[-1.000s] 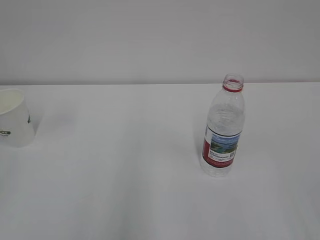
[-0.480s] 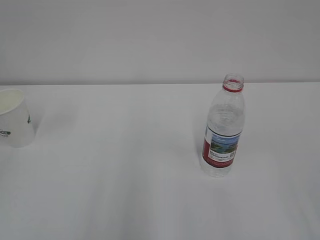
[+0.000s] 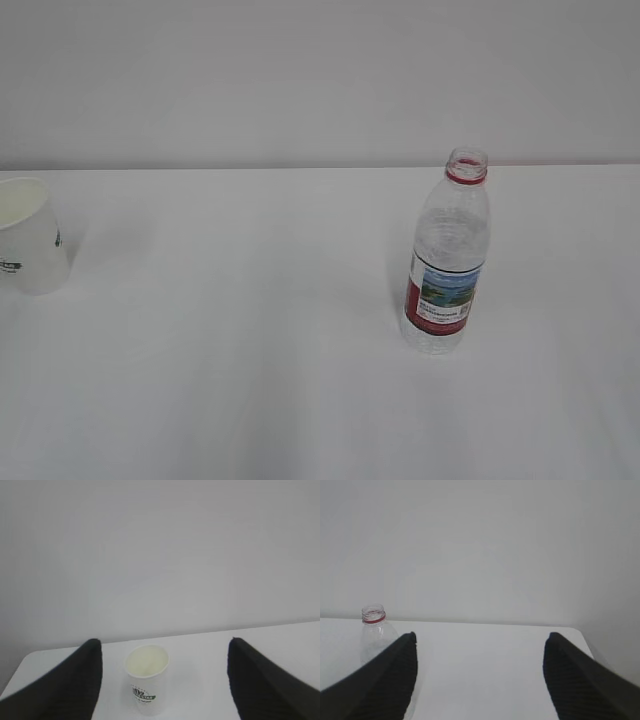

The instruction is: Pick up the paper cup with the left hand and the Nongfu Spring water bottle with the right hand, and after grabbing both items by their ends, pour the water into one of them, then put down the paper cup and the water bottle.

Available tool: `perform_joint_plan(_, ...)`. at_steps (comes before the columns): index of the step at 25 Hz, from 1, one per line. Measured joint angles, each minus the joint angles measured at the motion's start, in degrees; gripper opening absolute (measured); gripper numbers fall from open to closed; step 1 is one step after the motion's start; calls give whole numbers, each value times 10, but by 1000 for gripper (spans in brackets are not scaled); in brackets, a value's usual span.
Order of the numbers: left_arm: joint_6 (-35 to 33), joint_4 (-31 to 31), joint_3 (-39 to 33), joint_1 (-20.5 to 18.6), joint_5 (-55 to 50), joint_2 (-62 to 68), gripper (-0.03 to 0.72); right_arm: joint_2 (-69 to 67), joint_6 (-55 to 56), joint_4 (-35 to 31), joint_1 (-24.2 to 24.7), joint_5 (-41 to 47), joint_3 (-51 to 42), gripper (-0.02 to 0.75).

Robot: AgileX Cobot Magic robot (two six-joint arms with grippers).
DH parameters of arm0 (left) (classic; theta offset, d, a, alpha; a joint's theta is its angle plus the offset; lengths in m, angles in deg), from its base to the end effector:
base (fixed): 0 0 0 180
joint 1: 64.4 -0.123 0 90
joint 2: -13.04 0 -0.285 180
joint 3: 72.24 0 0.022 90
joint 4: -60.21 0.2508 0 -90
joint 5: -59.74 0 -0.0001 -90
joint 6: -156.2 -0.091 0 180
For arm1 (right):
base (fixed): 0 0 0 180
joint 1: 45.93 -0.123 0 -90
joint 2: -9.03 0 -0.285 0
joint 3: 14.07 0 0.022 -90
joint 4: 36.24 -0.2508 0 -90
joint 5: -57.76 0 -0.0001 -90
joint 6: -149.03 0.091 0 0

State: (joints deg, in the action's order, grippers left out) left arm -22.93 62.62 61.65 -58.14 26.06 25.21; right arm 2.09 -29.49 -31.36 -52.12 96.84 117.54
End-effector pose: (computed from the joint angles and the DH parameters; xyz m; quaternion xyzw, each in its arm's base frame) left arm 0.0142 0.0006 0.3305 0.0383 0.7179 -0.0227 0.6947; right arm 0.0020 -0.0047 0.3113 -0.0361 0.7323 0.0033 0.6801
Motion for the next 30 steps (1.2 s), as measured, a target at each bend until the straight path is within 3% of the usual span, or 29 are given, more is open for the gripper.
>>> perform_joint_plan(7, 0, 4, 0, 0, 76, 66, 570, -34, 0, 10, 0, -45, -5, 591)
perform_joint_plan(30, 0, 22, 0, 0, 308, 283, 570, -306, 0, 16, 0, -317, -9, 590)
